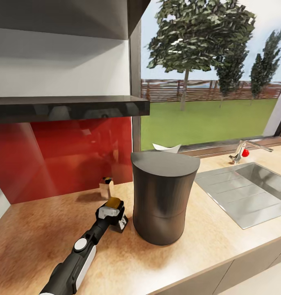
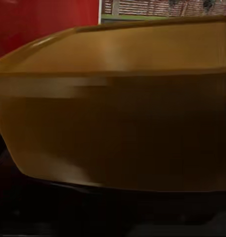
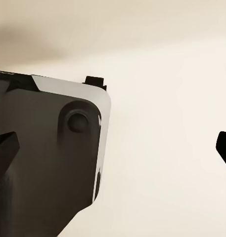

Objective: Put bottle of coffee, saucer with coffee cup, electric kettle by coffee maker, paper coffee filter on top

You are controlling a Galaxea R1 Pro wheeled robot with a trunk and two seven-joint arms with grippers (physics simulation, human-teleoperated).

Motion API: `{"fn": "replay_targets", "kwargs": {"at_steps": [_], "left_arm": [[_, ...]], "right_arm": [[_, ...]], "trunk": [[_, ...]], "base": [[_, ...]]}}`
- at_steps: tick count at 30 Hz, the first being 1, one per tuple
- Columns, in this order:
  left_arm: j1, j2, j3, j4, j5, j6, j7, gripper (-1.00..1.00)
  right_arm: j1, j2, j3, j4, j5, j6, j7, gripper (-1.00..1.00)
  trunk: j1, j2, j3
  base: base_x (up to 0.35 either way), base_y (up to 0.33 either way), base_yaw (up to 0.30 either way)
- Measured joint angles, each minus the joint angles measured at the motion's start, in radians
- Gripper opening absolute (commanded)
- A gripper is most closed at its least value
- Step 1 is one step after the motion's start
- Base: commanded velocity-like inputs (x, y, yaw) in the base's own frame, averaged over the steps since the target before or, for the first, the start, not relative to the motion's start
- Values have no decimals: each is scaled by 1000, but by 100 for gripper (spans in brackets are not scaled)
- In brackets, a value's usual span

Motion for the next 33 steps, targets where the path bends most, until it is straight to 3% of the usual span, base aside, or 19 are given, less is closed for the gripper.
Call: {"fn": "replay_targets", "kwargs": {"at_steps": [33], "left_arm": [[0,-1,-1,0,0,-2,0,100]], "right_arm": [[0,0,0,0,0,0,0,100]], "trunk": [[0,0,0]], "base": [[-31,-21,0]]}}
